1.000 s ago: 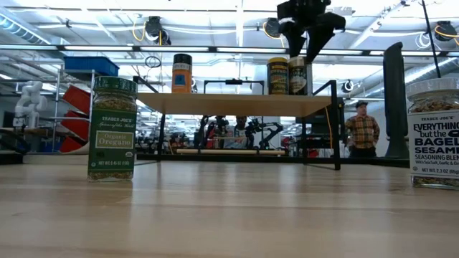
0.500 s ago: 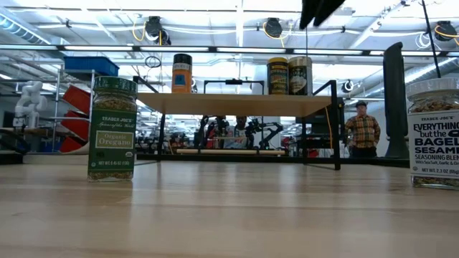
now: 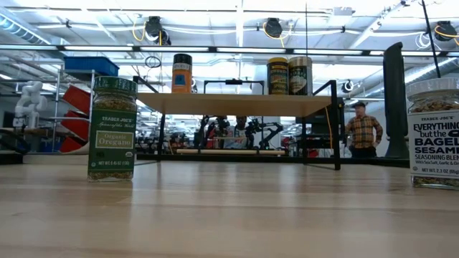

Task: Shelf spices
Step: Put the green seasoning bottle on the shelf

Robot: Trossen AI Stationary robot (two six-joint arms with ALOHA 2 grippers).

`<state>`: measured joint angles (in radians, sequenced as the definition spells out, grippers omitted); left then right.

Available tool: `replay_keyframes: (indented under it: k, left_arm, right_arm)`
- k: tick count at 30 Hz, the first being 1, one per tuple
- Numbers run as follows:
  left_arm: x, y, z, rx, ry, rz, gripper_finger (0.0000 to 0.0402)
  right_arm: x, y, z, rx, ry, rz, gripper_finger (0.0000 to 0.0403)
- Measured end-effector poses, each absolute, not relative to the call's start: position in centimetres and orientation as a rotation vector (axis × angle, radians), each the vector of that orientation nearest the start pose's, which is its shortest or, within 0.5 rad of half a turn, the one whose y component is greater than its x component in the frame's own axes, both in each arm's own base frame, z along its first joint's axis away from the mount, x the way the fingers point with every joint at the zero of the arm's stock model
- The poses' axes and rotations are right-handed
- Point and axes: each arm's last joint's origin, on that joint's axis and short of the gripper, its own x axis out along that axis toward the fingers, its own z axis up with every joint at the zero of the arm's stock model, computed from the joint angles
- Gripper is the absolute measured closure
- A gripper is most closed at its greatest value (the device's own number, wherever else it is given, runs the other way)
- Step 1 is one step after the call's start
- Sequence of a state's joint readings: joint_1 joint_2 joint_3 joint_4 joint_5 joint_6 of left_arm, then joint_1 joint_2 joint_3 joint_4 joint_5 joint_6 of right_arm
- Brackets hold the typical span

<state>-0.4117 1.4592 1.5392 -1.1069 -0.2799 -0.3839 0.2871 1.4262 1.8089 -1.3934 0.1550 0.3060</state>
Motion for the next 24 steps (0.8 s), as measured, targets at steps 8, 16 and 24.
replay_keyframes:
  k: [8, 16, 24]
  left_arm:
    - [24.8, -13.9, 32.5, -0.139, 1.131, 0.051, 0.0065]
    - [25.8, -15.0, 29.7, -0.196, 1.136, 0.239, 0.0065]
    - [27.9, -16.2, 26.9, -0.257, 1.152, 0.302, 0.0065]
  right_arm:
    - [25.3, 11.6, 36.9, -0.038, 0.979, 0.035, 0.0094]
    - [26.6, 12.5, 32.5, -0.077, 0.891, -0.03, 0.0094]
    - [27.4, 12.9, 30.9, -0.081, 0.821, 0.005, 0.0094]
